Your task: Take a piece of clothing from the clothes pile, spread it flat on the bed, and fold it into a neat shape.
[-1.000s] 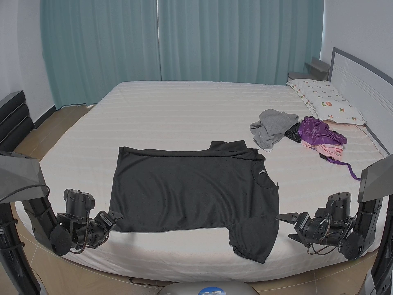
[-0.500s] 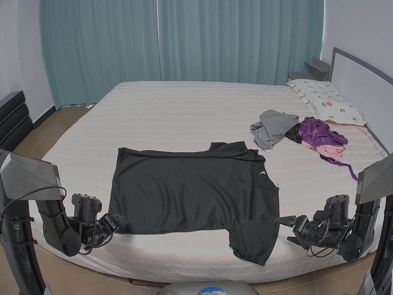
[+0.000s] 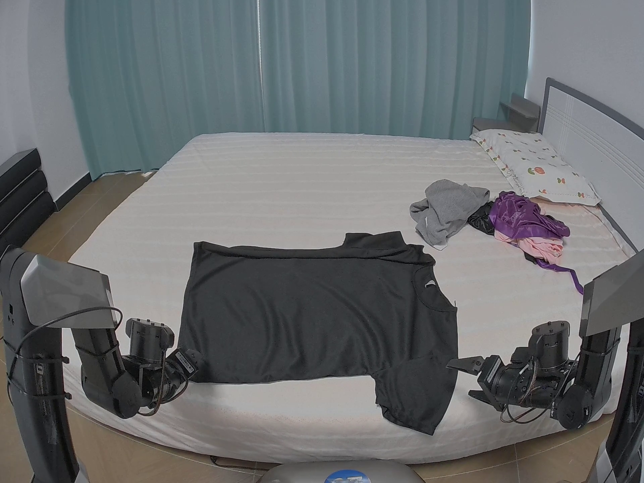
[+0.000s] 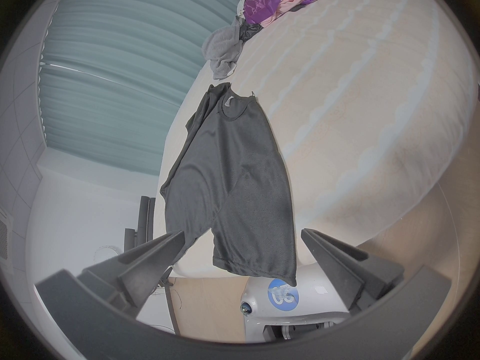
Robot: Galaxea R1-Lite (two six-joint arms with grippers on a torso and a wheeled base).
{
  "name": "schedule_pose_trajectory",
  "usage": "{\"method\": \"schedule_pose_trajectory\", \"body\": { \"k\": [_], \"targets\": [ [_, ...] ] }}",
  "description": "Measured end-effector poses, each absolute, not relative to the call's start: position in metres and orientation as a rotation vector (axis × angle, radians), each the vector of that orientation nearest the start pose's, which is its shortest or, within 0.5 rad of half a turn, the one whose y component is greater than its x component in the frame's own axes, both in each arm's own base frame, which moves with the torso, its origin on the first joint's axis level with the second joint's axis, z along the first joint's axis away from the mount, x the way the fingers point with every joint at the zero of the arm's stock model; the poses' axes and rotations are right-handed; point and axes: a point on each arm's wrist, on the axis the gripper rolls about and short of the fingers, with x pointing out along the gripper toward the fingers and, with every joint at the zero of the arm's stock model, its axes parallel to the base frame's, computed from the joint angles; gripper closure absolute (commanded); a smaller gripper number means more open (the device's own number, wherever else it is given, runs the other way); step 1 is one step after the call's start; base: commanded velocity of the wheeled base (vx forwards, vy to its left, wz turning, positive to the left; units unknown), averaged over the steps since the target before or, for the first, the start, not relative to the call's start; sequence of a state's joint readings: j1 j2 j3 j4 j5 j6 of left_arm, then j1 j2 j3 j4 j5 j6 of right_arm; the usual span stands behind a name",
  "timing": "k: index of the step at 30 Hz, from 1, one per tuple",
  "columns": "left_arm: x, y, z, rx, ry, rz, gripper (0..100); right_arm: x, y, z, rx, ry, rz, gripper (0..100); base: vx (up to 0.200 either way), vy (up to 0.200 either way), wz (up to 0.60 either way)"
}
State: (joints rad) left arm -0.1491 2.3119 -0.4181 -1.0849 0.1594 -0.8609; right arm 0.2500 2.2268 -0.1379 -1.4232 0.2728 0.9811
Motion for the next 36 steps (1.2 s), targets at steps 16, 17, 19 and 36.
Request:
{"method": "schedule_pose_trajectory", "body": {
  "k": [16, 17, 19, 36],
  "targets": [
    [0.264, -0.034, -0.034, -0.771, 0.752, 0.412, 100, 0.228, 0.065, -0.017, 0.868, 0.871, 0.119, 0, 0.0, 0.0, 0.0],
    [0.263, -0.034, -0.033, -0.771, 0.751, 0.413, 100, 0.228, 0.065, -0.018, 0.859, 0.869, 0.109, 0, 0.0, 0.0, 0.0],
    [0.262, -0.033, -0.031, -0.772, 0.748, 0.415, 100, 0.228, 0.066, -0.021, 0.835, 0.866, 0.093, 0, 0.0, 0.0, 0.0],
    [0.258, -0.026, -0.023, -0.791, 0.727, 0.427, 100, 0.242, 0.088, -0.046, 0.679, 0.839, 0.122, 0, 0.0, 0.0, 0.0]
  ]
}}
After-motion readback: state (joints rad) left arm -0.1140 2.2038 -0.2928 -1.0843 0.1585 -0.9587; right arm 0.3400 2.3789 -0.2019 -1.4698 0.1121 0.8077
